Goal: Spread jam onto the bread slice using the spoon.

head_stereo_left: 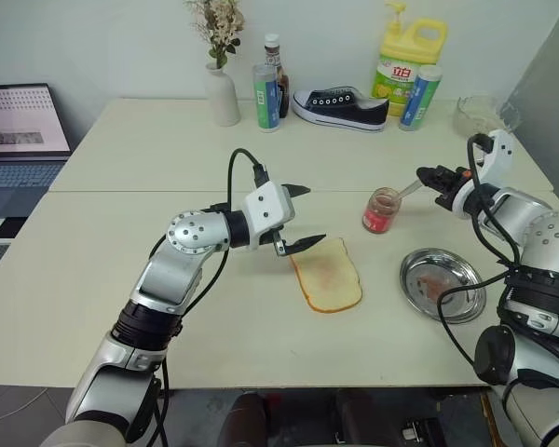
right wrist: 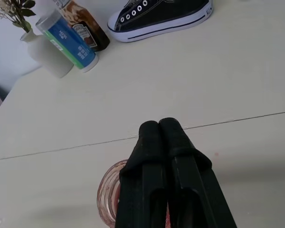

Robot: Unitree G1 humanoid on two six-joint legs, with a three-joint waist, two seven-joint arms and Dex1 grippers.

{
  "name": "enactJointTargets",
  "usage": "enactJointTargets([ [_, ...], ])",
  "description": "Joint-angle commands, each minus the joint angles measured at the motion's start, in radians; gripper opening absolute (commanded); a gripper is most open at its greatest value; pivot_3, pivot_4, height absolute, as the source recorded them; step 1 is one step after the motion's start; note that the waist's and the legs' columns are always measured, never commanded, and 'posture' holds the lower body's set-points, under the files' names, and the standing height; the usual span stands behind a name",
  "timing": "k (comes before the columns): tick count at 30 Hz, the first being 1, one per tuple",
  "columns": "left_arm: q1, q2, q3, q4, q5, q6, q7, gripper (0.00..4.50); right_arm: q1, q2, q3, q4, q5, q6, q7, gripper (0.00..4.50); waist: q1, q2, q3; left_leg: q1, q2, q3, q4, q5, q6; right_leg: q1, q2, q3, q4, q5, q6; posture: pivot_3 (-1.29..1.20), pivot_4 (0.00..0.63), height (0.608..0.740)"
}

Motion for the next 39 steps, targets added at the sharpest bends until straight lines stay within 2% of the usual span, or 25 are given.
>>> enactJointTargets([
  [1, -0.024, -0.003, 0.018, -0.003, 0.003, -0.021, 0.000, 4.50, -0.032, -0.010, -0.045, -0.050, 0.033, 0.004, -0.024, 0.04, 0.000, 0.000, 0.000, 0.000, 0.000, 0.000, 0.000, 0.000, 0.000, 0.000, 0.000, 0.000, 0.000, 0.000, 0.000, 0.00, 0.150, 0.740],
  [13, -0.041, -0.001, 0.015, 0.021, 0.002, -0.035, -0.016, 4.50, -0.057, 0.045, -0.200, -0.030, 0.137, 0.055, -0.167, 0.04, 0.000, 0.000, 0.000, 0.000, 0.000, 0.000, 0.000, 0.000, 0.000, 0.000, 0.000, 0.000, 0.000, 0.000, 0.000, 0.00, 0.150, 0.740],
  [32, -0.064, 0.012, 0.021, 0.045, 0.000, -0.067, -0.060, 4.50, -0.038, 0.093, -0.337, -0.036, 0.271, 0.036, -0.306, 0.04, 0.000, 0.000, 0.000, -0.001, 0.000, 0.001, -0.001, 0.000, 0.000, -0.001, 0.000, 0.001, 0.000, 0.000, 0.000, 0.00, 0.150, 0.740],
  [39, -0.103, -0.015, 0.071, 0.057, -0.108, 0.000, -0.098, 4.50, -0.017, 0.132, -0.411, -0.086, 0.401, 0.028, -0.397, 0.04, 0.000, 0.000, 0.000, -0.001, 0.000, 0.001, -0.001, 0.000, 0.000, -0.001, 0.000, 0.000, 0.000, 0.000, 0.000, 0.00, 0.150, 0.740],
])
